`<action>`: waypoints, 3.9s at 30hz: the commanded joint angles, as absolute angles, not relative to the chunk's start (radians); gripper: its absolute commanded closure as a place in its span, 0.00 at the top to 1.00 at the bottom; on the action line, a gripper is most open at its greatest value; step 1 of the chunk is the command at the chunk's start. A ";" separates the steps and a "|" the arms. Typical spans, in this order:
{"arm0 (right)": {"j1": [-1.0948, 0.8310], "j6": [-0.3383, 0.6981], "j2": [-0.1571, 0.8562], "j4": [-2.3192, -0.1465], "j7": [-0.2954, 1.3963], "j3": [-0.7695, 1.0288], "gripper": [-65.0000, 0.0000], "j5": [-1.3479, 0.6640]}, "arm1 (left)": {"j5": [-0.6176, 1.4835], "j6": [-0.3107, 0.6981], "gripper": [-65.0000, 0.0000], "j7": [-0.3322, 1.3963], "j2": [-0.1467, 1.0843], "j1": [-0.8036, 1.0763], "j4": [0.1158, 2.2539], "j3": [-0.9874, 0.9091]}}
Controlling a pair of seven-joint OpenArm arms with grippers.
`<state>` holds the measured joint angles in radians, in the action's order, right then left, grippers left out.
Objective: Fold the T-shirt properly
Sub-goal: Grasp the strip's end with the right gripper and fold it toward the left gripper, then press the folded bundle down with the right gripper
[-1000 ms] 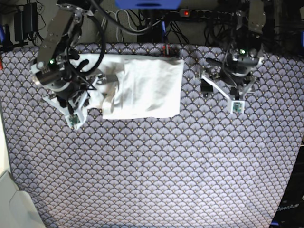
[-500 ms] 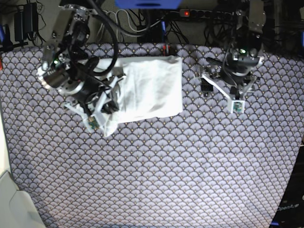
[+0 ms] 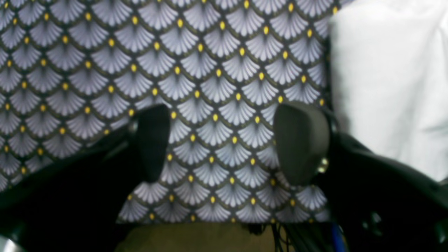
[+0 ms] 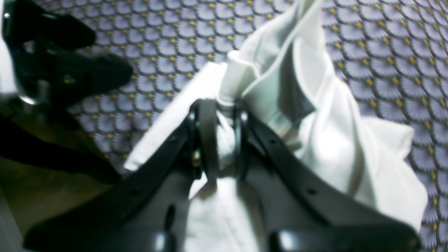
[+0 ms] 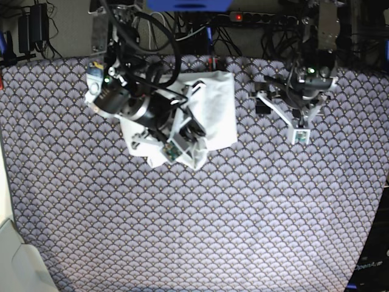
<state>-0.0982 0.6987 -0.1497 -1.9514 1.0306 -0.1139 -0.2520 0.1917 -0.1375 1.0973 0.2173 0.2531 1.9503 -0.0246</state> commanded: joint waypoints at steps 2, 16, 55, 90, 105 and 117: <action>-0.082 0.698 -0.157 -1.971 0.992 -0.119 0.03 -0.282 | 0.188 -0.140 0.73 1.125 0.222 0.245 1.966 -0.033; -0.064 0.698 -0.157 -2.015 0.992 -0.079 0.03 -0.283 | 0.200 -0.133 0.50 1.164 0.137 0.196 1.813 -0.140; -0.008 0.698 -0.051 -1.962 1.009 -0.019 0.03 -0.748 | 0.199 -0.136 0.50 1.165 0.137 0.162 1.808 -0.134; 0.051 0.698 -0.004 -1.529 0.871 -0.326 0.38 -0.618 | 0.199 -0.133 0.51 1.170 0.148 0.173 1.865 -0.140; 0.087 0.698 0.050 -1.692 0.872 -0.533 0.53 -0.619 | 0.199 -0.133 0.51 1.162 0.162 0.237 1.865 -0.140; 0.124 0.698 0.079 -1.722 0.871 -0.444 0.43 -0.619 | 0.199 -0.133 0.51 1.161 0.163 0.285 1.867 -0.142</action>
